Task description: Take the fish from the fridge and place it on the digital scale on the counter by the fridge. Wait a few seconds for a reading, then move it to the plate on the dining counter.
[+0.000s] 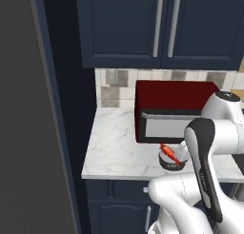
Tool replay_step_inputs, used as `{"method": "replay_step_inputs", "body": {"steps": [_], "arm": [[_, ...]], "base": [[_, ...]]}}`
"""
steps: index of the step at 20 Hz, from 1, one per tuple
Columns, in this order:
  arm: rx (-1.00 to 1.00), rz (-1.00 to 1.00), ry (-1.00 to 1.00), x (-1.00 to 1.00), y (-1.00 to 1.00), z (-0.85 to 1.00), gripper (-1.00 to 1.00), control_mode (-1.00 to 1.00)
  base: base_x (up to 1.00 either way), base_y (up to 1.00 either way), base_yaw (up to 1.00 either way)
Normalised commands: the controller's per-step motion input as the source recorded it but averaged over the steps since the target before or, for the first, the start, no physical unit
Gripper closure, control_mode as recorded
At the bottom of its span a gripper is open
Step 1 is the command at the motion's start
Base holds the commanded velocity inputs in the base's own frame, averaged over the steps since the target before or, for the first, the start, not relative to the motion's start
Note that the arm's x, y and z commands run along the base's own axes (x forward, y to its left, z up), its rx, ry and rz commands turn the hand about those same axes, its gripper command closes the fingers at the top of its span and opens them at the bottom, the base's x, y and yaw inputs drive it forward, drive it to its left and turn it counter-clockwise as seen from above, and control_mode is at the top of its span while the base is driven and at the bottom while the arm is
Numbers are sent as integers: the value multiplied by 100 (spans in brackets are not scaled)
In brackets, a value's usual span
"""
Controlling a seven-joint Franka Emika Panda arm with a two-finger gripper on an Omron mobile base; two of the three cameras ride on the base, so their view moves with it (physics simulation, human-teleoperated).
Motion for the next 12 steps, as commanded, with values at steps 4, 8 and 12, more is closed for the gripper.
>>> {"method": "replay_step_inputs", "body": {"steps": [4,8,12], "arm": [[0,0,0,0,0,0,-100,-100],[0,0,0,0,0,0,-100,-100],[0,0,0,0,0,0,-100,-100]], "base": [[0,0,0],[0,0,0],[0,0,0]]}}
